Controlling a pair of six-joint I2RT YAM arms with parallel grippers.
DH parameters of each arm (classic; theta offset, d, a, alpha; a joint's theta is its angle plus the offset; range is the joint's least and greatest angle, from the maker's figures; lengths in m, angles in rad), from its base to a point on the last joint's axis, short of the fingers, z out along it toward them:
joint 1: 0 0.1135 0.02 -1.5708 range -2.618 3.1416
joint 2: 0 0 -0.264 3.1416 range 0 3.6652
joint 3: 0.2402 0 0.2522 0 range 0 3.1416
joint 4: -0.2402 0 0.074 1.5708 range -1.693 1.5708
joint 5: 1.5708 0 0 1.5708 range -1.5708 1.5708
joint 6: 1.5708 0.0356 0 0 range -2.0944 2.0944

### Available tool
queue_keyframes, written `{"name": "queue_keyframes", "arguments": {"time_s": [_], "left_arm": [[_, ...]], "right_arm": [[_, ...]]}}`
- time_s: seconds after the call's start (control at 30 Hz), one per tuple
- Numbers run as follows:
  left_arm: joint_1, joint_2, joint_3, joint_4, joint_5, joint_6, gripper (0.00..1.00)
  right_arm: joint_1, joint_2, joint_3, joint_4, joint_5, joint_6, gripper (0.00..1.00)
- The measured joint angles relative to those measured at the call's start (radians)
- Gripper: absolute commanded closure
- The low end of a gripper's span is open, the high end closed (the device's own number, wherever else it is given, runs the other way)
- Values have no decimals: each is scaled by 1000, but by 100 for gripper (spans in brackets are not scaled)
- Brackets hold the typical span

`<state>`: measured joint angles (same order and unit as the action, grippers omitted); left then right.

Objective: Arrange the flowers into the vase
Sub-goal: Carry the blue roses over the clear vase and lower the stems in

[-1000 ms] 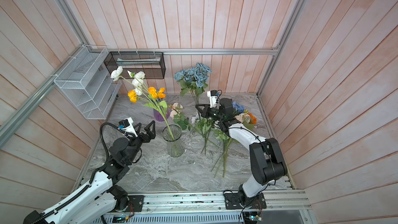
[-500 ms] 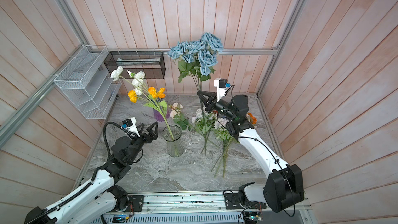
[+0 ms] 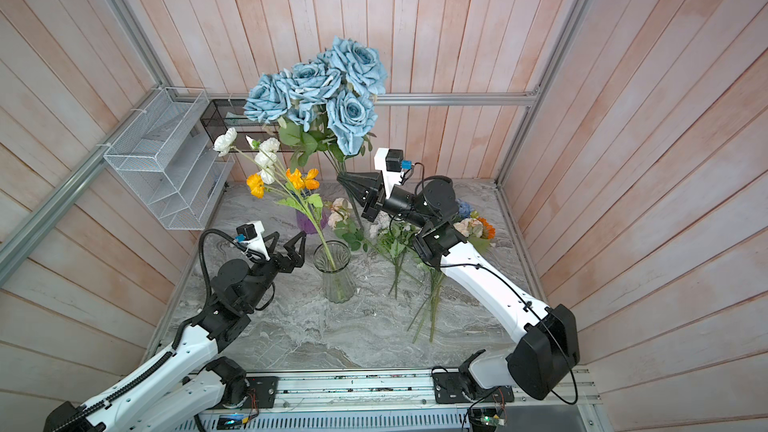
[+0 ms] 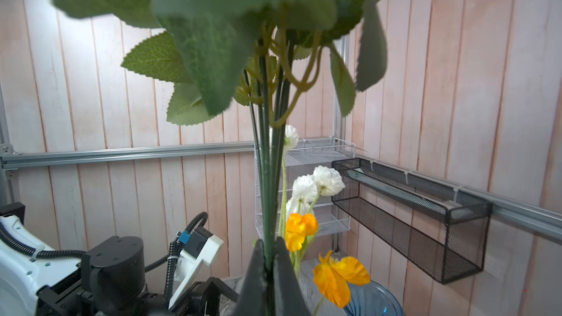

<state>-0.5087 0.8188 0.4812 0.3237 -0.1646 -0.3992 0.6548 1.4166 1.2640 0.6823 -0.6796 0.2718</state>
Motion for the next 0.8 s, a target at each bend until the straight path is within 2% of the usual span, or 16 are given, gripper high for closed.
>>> {"name": "queue_keyframes", "arguments": {"time_s": [0.23, 0.47, 0.73, 0.8], "left_arm": [[0, -66, 0, -48, 0, 17, 0], [0, -102, -9, -94, 6, 64, 0], [0, -144, -23, -99, 153, 87, 0], [0, -155, -23, -97, 193, 89, 3]], "right_arm": [[76, 103, -25, 98, -22, -10, 100], [137, 155, -150, 242, -30, -11, 100], [167, 190, -276, 316, 18, -34, 100], [174, 190, -309, 319, 44, -52, 100]]}}
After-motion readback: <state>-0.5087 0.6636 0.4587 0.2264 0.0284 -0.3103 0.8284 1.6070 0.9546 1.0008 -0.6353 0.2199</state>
